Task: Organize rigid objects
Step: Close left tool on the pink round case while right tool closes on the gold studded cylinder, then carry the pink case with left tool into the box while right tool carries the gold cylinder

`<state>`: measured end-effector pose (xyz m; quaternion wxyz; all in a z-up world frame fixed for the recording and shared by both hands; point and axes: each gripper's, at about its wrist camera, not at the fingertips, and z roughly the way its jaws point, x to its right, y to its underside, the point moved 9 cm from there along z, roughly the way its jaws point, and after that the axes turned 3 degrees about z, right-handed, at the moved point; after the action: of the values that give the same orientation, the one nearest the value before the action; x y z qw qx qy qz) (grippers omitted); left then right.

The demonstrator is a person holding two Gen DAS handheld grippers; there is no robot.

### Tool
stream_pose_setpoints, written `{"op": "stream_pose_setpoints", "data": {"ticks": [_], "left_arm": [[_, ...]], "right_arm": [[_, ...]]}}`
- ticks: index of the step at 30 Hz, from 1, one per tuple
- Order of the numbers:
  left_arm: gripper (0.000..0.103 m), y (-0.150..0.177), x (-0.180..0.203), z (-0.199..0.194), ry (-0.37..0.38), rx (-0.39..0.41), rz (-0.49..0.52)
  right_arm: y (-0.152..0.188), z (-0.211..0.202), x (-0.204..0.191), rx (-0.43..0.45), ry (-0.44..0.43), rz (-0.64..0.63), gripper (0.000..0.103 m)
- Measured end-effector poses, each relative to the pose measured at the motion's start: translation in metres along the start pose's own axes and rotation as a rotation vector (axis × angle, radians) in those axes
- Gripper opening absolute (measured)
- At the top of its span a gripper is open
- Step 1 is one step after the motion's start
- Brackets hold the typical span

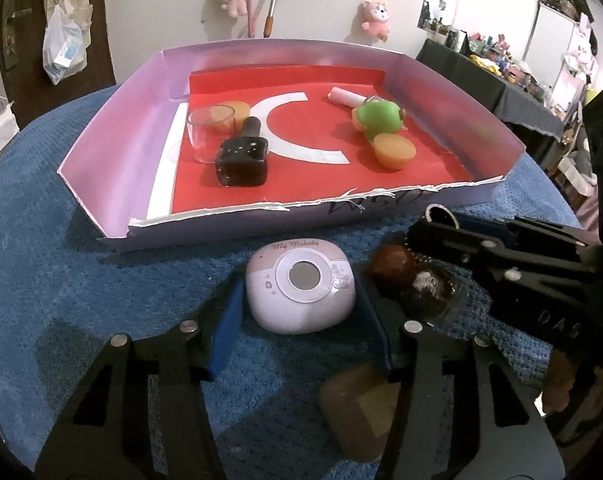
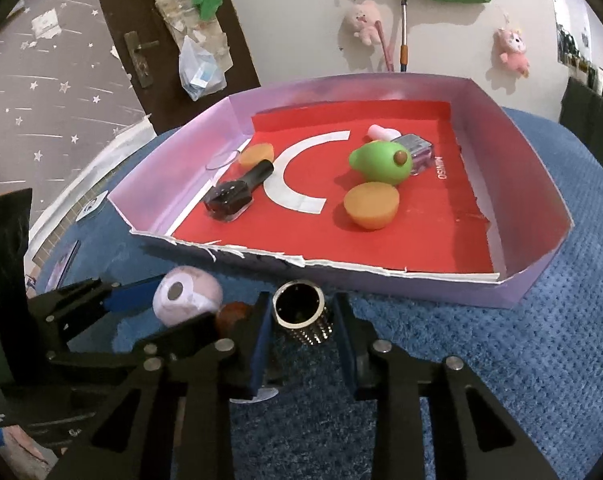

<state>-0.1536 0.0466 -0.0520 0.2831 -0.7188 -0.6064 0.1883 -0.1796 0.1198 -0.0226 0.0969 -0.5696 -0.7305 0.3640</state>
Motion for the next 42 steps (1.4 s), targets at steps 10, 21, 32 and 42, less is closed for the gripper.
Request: {"op": "stream_pose_setpoints", "data": {"ticks": [10, 21, 32, 42], "left_arm": [[0.052, -0.004, -0.006, -0.012, -0.002, 0.027, -0.021], [0.052, -0.018, -0.004, -0.039, 0.009, 0.106, -0.013], [0.052, -0.039, -0.01, -0.046, -0.001, 0.154, -0.003], [0.052, -0.06, -0.014, -0.047, 0.005, 0.183, -0.001]], "right_arm": [[-0.008, -0.023, -0.006, 0.045, -0.058, 0.011, 0.03], [-0.013, -0.037, -0.021, 0.067, -0.115, -0.002, 0.03], [-0.023, -0.045, -0.027, 0.09, -0.123, -0.024, 0.03], [-0.036, -0.047, -0.024, 0.109, -0.123, -0.03, 0.03]]}}
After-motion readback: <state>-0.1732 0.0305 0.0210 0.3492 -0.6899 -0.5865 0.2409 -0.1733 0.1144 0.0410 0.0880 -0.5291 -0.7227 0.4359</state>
